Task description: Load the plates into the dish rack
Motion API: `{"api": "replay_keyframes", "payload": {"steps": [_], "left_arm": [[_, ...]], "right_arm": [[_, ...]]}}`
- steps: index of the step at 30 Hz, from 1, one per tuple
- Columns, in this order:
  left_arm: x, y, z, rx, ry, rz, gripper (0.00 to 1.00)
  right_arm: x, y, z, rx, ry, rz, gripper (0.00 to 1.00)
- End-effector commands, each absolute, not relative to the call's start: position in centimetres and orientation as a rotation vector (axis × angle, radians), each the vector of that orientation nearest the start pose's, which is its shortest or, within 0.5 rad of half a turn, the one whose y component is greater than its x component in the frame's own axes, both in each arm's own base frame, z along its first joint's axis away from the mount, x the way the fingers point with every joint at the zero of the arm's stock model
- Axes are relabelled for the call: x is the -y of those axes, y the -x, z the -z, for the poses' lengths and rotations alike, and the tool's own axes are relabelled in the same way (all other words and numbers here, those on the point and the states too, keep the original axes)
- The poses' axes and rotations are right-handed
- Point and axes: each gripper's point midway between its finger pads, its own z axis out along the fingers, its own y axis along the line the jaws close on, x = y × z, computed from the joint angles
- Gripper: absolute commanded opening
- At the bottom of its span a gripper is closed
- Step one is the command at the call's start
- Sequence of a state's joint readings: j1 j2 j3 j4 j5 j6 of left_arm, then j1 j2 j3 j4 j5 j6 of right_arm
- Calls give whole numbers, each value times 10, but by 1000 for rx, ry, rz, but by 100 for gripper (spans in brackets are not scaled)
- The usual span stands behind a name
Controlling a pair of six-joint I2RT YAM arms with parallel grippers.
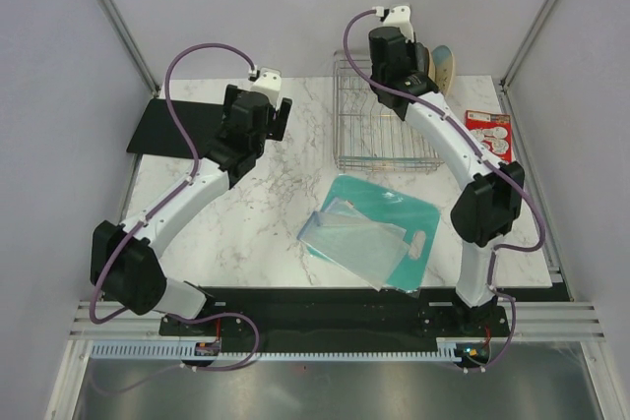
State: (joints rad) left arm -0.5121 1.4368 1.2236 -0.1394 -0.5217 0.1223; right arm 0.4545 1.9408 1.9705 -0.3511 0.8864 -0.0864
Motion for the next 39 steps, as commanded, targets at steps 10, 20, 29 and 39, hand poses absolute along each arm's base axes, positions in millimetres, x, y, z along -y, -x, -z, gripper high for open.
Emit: {"api": "replay_keyframes", "payload": {"steps": [10, 20, 29, 39], "left_arm": [[121, -418, -276, -1813, -213, -267, 100], [124, -422, -271, -1823, -217, -271, 100], [121, -421, -263, -1833, -233, -296, 100], [123, -425, -266, -1829, -246, -301, 100]], "right_arm": [[-73, -557, -353, -1674, -338, 586, 0], [-69, -570, -314, -1745, -315, 606, 0], [-69, -584, -282, -1788, -322, 613, 0], [-62, -601, -242, -1836, -332, 629, 8]]}}
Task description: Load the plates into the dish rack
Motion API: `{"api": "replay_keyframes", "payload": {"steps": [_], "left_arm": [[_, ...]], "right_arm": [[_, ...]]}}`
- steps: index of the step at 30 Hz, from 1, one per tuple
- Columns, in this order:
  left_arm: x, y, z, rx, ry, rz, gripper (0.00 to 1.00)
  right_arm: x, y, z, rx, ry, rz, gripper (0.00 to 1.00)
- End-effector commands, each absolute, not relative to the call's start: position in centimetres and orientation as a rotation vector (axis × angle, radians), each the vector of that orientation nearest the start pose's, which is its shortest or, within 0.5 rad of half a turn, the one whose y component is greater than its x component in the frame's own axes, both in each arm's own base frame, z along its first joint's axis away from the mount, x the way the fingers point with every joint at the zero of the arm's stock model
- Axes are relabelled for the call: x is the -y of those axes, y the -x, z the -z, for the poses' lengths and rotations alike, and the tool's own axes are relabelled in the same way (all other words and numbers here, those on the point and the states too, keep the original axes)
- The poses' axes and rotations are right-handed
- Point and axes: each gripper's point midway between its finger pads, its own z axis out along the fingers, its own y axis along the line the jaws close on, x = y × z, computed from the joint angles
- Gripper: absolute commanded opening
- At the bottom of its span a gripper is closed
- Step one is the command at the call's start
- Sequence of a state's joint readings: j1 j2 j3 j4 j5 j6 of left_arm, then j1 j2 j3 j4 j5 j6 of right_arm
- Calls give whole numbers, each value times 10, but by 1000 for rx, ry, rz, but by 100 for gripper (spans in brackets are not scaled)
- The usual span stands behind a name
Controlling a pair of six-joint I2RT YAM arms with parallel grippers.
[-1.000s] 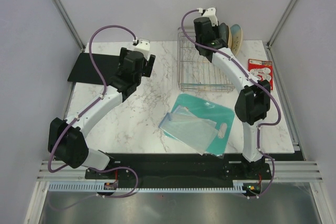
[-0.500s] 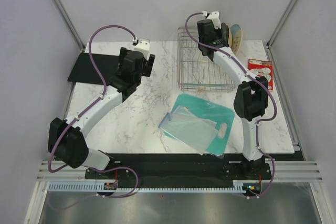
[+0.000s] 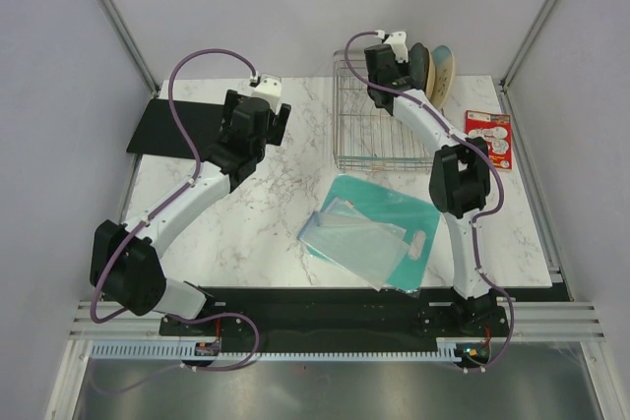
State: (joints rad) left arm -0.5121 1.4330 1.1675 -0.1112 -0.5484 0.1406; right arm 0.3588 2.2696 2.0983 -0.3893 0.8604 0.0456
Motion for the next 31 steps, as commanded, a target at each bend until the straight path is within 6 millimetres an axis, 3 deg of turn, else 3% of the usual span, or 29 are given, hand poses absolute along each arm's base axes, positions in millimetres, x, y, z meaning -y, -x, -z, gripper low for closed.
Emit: {"api": "replay_keyframes", "payload": {"steps": [1, 3, 8, 11, 12, 14, 16, 17, 18, 19, 20, 21, 22, 23, 24, 25, 26, 27, 28, 29, 31], "left_arm": [[123, -425, -266, -1828, -247, -302, 100], [123, -426, -267, -1827, -245, -301, 100], [124, -427, -268, -1825, -246, -299, 100], [125, -428, -269, -1825, -244, -293, 100], [125, -428, -270, -1821, -240, -293, 100], [123, -430, -273, -1803, -249, -315, 100], [118, -433, -280, -1766, -241, -358, 100], [113, -435, -286, -1726, -247, -391, 100], [111, -437, -288, -1711, -252, -411, 100], [108, -436, -287, -1701, -259, -428, 100], [105, -439, -292, -1676, -265, -449, 100], [103, -439, -294, -1668, -265, -456, 100], [100, -440, -293, -1666, -264, -466, 100], [99, -440, -292, -1666, -270, -467, 100], [98, -441, -293, -1665, -271, -466, 100], [96, -441, -290, -1670, -273, -467, 100], [97, -441, -290, -1669, -279, -459, 100], [96, -441, -289, -1675, -282, -457, 100], [94, -442, -292, -1677, -270, -451, 100], [95, -442, -292, -1681, -279, -439, 100], [95, -440, -298, -1680, -285, -431, 100]], "right_arm": [[-62, -601, -242, -1840, -327, 625, 12], [-61, -601, -241, -1846, -323, 617, 26], [-65, -595, -257, -1839, -307, 580, 44], [-64, -587, -279, -1816, -298, 562, 54], [-62, -580, -301, -1783, -303, 548, 61], [-66, -569, -309, -1773, -288, 537, 70], [-62, -553, -345, -1714, -277, 522, 87], [-61, -546, -342, -1721, -260, 535, 94], [-56, -533, -367, -1674, -275, 521, 98], [-50, -525, -374, -1660, -269, 550, 98], [-46, -517, -365, -1675, -254, 582, 98], [-38, -503, -387, -1630, -274, 580, 98], [-33, -495, -388, -1629, -266, 604, 98], [-29, -488, -375, -1654, -252, 632, 98], [-23, -474, -386, -1638, -248, 629, 98], [-18, -468, -370, -1671, -213, 661, 98], [-11, -462, -367, -1677, -196, 692, 98], [-2, -450, -377, -1653, -209, 695, 98], [14, -442, -362, -1675, -217, 748, 98], [25, -432, -369, -1657, -243, 756, 98], [55, -420, -363, -1671, -297, 792, 98]]}}
